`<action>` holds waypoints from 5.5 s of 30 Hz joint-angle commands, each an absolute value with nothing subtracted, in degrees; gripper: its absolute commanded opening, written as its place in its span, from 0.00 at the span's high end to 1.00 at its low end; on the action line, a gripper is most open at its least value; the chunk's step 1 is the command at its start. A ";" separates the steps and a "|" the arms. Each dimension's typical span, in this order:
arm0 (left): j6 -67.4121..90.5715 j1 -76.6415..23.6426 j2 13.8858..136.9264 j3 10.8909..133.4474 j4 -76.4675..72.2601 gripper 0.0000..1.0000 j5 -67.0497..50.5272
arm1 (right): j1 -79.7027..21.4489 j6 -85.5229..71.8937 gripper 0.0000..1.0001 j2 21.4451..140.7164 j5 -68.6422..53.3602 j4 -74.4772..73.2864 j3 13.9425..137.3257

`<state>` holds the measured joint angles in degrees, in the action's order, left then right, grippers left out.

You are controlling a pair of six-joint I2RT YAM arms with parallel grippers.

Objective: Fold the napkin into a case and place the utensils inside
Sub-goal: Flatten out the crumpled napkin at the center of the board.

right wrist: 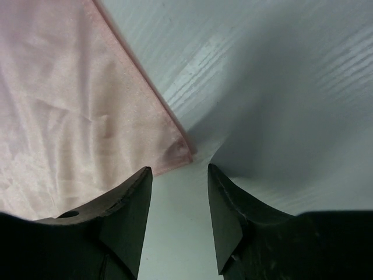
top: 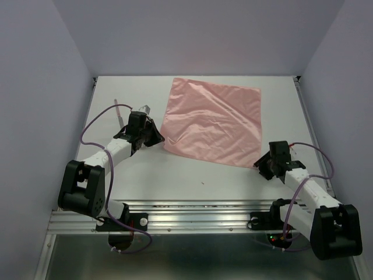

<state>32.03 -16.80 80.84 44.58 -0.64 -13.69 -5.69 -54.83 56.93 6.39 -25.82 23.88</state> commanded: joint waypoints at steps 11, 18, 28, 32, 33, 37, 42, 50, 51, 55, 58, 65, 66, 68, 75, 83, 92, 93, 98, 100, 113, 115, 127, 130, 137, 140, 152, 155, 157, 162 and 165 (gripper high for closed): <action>31.38 -16.96 81.04 45.61 -1.67 1.00 -14.33 | -6.59 -52.29 0.55 64.07 9.31 -21.01 24.34; 31.20 -16.96 81.30 46.05 -0.97 1.00 -13.80 | -6.59 -52.38 0.57 65.04 12.48 -22.85 25.22; 30.94 -16.96 82.00 46.49 -0.88 1.00 -14.15 | -12.04 -51.50 0.40 70.83 15.64 -24.17 27.77; 30.94 -16.96 81.83 46.58 -0.70 1.00 -14.06 | -13.09 -52.47 0.41 72.07 15.20 -23.20 26.98; 30.85 -16.96 81.83 46.67 -0.62 1.00 -13.98 | -13.10 -52.64 0.44 72.42 15.55 -23.12 26.98; 30.85 -16.96 82.00 46.58 -0.53 1.00 -13.89 | -13.62 -53.43 0.65 73.12 16.87 -23.47 27.25; 30.67 -16.96 82.00 46.32 -0.53 1.00 -13.62 | -13.62 -54.05 0.94 72.86 17.58 -23.47 26.98; 30.15 -16.96 82.00 47.02 -0.09 1.00 -13.36 | -13.62 -54.05 0.99 68.39 21.44 -27.15 30.05; 29.97 -16.96 81.91 47.54 1.39 1.00 -13.45 | -13.62 -53.70 0.99 67.33 22.14 -28.20 30.75; 29.62 -16.96 81.04 48.87 2.46 1.00 -13.45 | -13.62 -52.65 0.99 62.15 24.78 -31.54 34.80; 29.62 -16.96 80.42 48.61 3.25 1.00 -12.75 | -13.62 -52.56 0.99 60.03 27.33 -36.62 37.79; 30.58 -16.96 82.00 45.70 2.02 1.00 -13.01 | -13.62 -54.14 0.91 59.85 19.17 -36.30 33.23; 30.59 -16.96 82.26 45.88 1.85 1.00 -13.70 | -13.62 -54.58 0.69 61.07 17.33 -35.43 32.00; 30.76 -17.14 82.70 45.97 1.58 1.00 -14.06 | -13.62 -55.37 0.60 61.87 16.61 -34.02 30.85; 29.88 -17.58 83.32 47.20 1.76 1.00 -14.24 | -13.62 -48.87 0.33 70.29 15.03 -29.79 33.31; 29.44 -17.49 83.67 47.28 1.76 1.00 -14.24 | -13.62 -49.04 0.41 72.95 17.93 -28.04 33.66; 28.92 -17.49 83.67 47.46 1.93 1.00 -14.41 | -13.62 -52.12 0.47 72.86 19.08 -25.40 31.12; 28.92 -17.58 83.76 47.37 1.85 1.00 -14.50 | -13.62 -52.12 0.47 73.04 18.81 -25.05 30.94; 28.74 -17.58 83.76 47.46 1.93 1.00 -14.77 | -13.62 -52.56 0.57 74.71 16.61 -22.42 29.80; 28.74 -17.58 83.67 47.46 2.02 1.00 -14.77 | -13.62 -52.65 0.74 74.71 16.79 -22.15 29.62; 27.60 -17.49 79.56 51.59 4.66 1.00 -14.06 | -13.62 -48.53 0.99 62.42 24.78 -30.58 41.54; 27.86 -17.49 77.53 52.64 3.26 1.00 -13.62 | -13.62 -47.03 0.99 62.31 26.89 -32.51 45.77; 24.26 -15.64 75.85 79.07 7.99 1.00 -15.46 | -13.62 -29.45 0.99 64.16 39.28 -29.02 79.15; 22.51 -15.64 75.85 85.49 10.97 1.00 -16.96 | -13.62 -25.58 0.99 64.77 38.41 -28.48 87.32; 16.53 -15.64 66.63 90.78 8.35 1.00 -11.69 | -13.62 -19.43 0.99 59.69 39.73 -22.24 95.18; 15.56 -15.73 63.99 94.82 9.57 1.00 -11.25 | -13.62 -18.37 0.99 57.48 38.94 -21.53 98.87; 14.41 -15.73 54.32 99.49 13.45 1.00 -14.59 | -13.62 -23.64 0.99 47.47 34.10 -23.37 102.13; 15.12 -15.73 53.27 96.95 12.48 1.00 -13.54 | -13.62 -23.29 0.99 47.37 37.52 -25.13 101.34; 14.42 -15.73 53.43 94.15 10.99 1.00 -10.74 | -13.62 -21.98 0.99 47.64 41.98 -24.61 97.40; 13.45 -15.73 60.63 91.06 10.99 1.00 -8.27 | -13.62 -22.06 0.99 51.76 48.33 -23.56 87.03; 14.50 -15.64 65.20 86.15 8.36 1.00 -7.74 | -13.62 -20.93 0.99 56.06 50.97 -20.23 80.79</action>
